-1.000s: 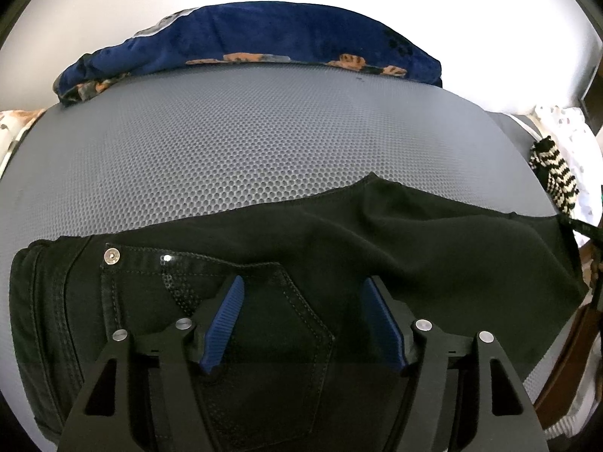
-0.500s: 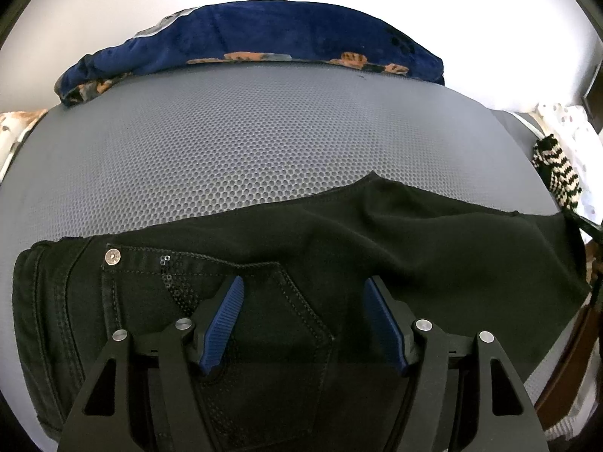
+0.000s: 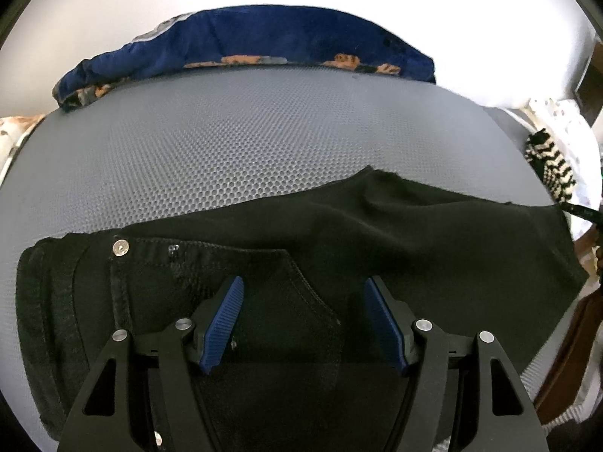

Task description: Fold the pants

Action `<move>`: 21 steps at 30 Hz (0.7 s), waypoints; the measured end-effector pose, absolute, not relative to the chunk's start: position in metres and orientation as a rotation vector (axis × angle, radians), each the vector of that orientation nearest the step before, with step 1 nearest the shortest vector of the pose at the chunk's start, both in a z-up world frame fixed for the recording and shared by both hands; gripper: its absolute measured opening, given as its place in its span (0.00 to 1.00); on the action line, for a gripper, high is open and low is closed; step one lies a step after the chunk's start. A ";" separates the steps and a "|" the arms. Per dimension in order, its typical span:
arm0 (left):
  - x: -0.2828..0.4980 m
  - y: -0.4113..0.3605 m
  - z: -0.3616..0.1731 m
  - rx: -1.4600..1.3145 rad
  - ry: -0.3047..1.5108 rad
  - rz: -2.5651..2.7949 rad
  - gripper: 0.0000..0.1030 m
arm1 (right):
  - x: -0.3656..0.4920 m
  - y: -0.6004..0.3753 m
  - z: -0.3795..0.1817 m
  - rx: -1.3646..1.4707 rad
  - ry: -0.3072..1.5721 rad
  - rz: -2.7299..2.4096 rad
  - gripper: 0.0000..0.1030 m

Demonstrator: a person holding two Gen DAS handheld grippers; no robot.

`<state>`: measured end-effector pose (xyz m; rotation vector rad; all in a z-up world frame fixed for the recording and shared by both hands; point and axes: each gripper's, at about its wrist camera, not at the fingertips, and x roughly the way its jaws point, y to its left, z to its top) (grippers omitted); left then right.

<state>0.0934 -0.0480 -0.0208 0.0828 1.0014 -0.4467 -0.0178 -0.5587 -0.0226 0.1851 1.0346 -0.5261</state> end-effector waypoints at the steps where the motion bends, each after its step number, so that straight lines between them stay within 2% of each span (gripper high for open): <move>1: 0.092 -0.047 -0.020 0.083 0.998 -0.448 0.65 | -0.018 -0.550 -0.011 0.174 1.021 -0.511 0.44; 8: 0.080 -0.033 -0.024 0.102 1.011 -0.442 0.65 | 0.042 -0.449 0.022 0.237 1.009 -0.060 0.45; 15: 0.066 -0.008 -0.023 0.102 1.002 -0.418 0.65 | 0.142 -0.311 -0.011 0.271 1.137 0.401 0.45; 21: 0.060 0.007 -0.027 0.090 1.000 -0.431 0.65 | 0.194 -0.246 -0.045 0.279 1.259 0.587 0.45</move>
